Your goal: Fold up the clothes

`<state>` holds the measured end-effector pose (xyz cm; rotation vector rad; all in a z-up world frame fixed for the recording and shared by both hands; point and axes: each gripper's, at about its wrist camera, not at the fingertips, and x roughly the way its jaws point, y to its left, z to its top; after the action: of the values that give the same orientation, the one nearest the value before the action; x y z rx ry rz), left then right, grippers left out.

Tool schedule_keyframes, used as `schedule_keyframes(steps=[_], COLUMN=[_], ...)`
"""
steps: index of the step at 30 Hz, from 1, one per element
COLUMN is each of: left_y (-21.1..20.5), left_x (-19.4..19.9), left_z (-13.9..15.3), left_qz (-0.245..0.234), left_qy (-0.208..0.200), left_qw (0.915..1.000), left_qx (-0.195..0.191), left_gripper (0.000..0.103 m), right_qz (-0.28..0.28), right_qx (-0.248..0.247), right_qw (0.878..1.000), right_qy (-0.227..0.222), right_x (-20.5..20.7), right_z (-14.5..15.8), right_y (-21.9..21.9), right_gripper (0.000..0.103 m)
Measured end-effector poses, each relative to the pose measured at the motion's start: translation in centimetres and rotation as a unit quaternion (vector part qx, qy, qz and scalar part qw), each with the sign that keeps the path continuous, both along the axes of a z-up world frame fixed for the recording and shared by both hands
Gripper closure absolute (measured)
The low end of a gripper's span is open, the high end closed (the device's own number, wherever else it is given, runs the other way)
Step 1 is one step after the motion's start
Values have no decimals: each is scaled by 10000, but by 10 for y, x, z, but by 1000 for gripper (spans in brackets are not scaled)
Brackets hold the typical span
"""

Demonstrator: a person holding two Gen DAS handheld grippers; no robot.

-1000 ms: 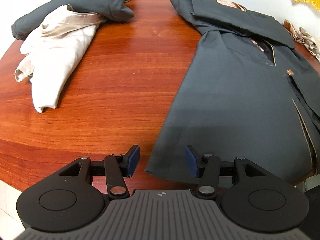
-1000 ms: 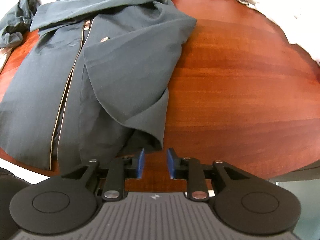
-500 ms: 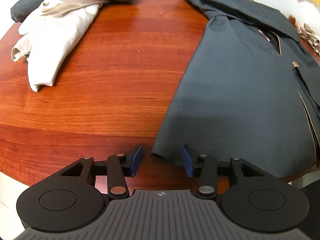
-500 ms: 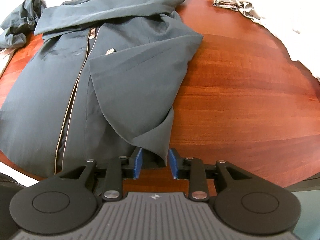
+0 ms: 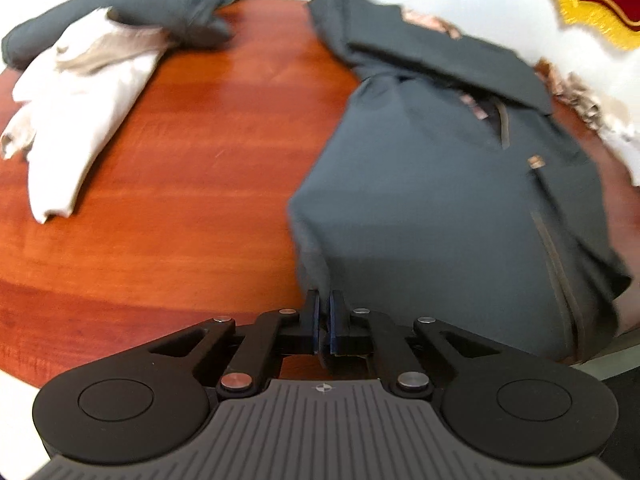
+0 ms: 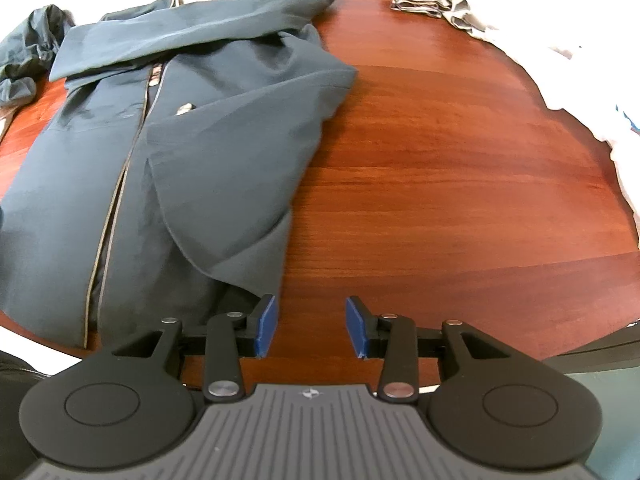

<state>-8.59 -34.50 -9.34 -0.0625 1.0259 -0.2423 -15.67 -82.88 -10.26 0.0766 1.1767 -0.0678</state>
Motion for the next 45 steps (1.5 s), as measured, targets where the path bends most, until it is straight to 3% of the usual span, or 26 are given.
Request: schedule_keyframes(steps=[5,12,17,29,34,36,38,45], left_y=[-39,-99,-150,-253,-260,-256,-252,-229], left_x=[11,31,45,87,106,106,105,86], left_z=[19,27,33,15,-5,-5,-5,4], left_qz=[14,245,103,-82,10,1,-8,-99], left_qy=[-248,-238,-368,-400,-61,-89,-117,-202], left_qw=[9996,9991,9986,9992,10000,10000,9999,9997], left_qx=[-125,-264,-359,-53,-1,3,8,-16], left_gripper=[98,98,98,98,92,86,71,63], right_qz=[23,-132,-223,-303,-275,-226,-167,154], right_qx=[72,123,144,195,210,219,226,272], right_qw=[10000,9998,9996,9993,9994,9994,9995,9995], right_qy=[-15,-79,-108,-92,-95,-105,-111,-80], right_x=[-4,-14,-19,-24,-22,-21,-20,-10], right_z=[1,4,4,-3,-4,-4,-3,-7], right_y=[-20,-66,-98,-148,-158,-159,-155,-133], right_gripper=[58,54,54,54,53,53,52,51])
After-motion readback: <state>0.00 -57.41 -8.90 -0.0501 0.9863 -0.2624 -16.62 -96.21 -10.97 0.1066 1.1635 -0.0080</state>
